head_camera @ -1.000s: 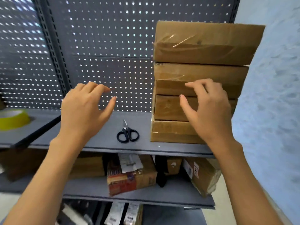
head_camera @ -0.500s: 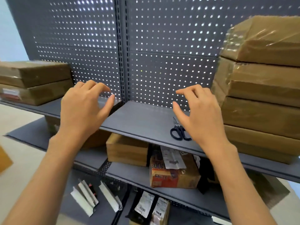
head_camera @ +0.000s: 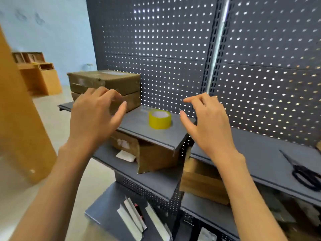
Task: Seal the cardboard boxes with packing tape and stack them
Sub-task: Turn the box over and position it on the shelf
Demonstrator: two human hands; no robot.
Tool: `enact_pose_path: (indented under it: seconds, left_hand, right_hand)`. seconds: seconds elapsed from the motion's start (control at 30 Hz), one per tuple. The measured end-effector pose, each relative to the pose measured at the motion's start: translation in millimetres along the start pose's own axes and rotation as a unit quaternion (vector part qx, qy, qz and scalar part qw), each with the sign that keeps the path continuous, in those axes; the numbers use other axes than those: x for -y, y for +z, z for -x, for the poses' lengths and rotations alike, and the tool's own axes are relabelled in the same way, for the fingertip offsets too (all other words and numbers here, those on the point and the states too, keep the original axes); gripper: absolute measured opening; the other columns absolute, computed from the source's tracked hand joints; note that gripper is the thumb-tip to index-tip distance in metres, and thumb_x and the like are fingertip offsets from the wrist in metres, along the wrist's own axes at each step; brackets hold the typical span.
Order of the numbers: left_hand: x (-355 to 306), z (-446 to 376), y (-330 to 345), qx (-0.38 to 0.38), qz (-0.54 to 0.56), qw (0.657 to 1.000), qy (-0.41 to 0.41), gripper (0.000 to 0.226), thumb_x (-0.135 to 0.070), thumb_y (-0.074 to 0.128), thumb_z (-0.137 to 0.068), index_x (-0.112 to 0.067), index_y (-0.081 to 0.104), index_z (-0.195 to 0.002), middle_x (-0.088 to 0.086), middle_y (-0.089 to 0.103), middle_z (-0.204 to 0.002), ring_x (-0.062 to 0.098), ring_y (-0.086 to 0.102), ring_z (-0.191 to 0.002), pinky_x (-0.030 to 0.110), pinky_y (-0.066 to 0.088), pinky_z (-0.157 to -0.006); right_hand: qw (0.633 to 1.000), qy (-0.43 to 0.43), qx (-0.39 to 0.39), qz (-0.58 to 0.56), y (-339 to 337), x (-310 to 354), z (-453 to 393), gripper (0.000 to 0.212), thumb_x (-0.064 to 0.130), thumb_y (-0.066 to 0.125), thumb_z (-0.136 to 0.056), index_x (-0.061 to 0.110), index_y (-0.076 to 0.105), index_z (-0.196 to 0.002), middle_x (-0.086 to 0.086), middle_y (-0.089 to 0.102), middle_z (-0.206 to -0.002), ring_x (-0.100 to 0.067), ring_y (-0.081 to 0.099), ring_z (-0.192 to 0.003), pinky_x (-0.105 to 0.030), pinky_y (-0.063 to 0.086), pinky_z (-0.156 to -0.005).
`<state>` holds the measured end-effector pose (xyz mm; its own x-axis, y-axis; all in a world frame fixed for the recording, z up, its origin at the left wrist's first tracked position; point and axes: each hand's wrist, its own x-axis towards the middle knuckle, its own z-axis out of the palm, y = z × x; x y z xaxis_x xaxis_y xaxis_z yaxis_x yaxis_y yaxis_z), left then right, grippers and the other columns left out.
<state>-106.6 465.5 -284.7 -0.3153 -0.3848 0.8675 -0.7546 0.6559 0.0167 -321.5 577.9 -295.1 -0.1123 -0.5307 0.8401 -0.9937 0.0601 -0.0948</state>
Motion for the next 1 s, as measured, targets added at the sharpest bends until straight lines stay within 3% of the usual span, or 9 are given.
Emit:
enact_pose_path:
  seconds: [0.27,0.47,0.83,0.9,1.0]
  left_hand:
    - [107.0,-9.9,19.4,0.026,-0.025,0.999,-0.029,0.022,-0.030,0.064,-0.089,-0.009,0.069,-0.095,0.013,0.069,-0.091,0.034,0.062,-0.084,0.036,0.046,-0.064]
    - [155.1,-20.8,58.0,0.039,-0.020,0.998,-0.048,0.024,-0.032,0.063,-0.089,-0.010,0.069,-0.095,0.012,0.069,-0.092,0.032,0.061,-0.083,0.028,0.035,-0.064]
    - [249.4,-79.7,133.0,0.052,-0.011,0.997,-0.057,0.037,-0.041,0.049,-0.087,-0.013,0.069,-0.097,0.008,0.070,-0.094,0.029,0.062,-0.087,0.031,0.039,-0.066]
    - [265.2,-90.0,147.2,0.059,0.012,0.996,-0.069,0.039,-0.043,0.049,-0.087,-0.013,0.067,-0.104,0.009,0.069,-0.101,0.029,0.061,-0.093,0.037,0.045,-0.071]
    - [288.1,-102.5,171.2,0.087,0.088,0.985,-0.119,0.049,-0.049,0.049,-0.084,-0.017,0.060,-0.120,0.009,0.060,-0.121,0.028,0.053,-0.111,0.043,0.044,-0.090]
  right_hand:
    - [0.999,-0.017,0.004,-0.036,89.5,78.8,-46.6,0.026,0.025,0.058,-0.085,0.008,0.066,-0.103,-0.008,0.060,-0.093,-0.029,0.056,-0.084,-0.038,0.045,-0.074]
    - [0.999,-0.030,0.015,-0.032,146.4,98.8,-75.2,0.027,0.027,0.057,-0.085,0.009,0.065,-0.104,-0.007,0.060,-0.092,-0.027,0.055,-0.082,-0.037,0.045,-0.072]
    - [0.991,0.043,0.023,-0.127,272.6,124.6,-153.6,0.032,0.034,0.056,-0.091,0.012,0.064,-0.113,-0.006,0.059,-0.105,-0.024,0.053,-0.095,-0.038,0.046,-0.081]
    - [0.989,0.057,0.009,-0.139,292.4,130.3,-168.8,0.037,0.038,0.054,-0.090,0.011,0.063,-0.114,-0.006,0.058,-0.106,-0.023,0.052,-0.096,-0.037,0.046,-0.083]
    - [0.979,0.099,0.011,-0.176,315.8,137.4,-182.0,0.042,0.043,0.054,-0.089,0.014,0.060,-0.120,-0.003,0.052,-0.114,-0.018,0.046,-0.103,-0.030,0.041,-0.089]
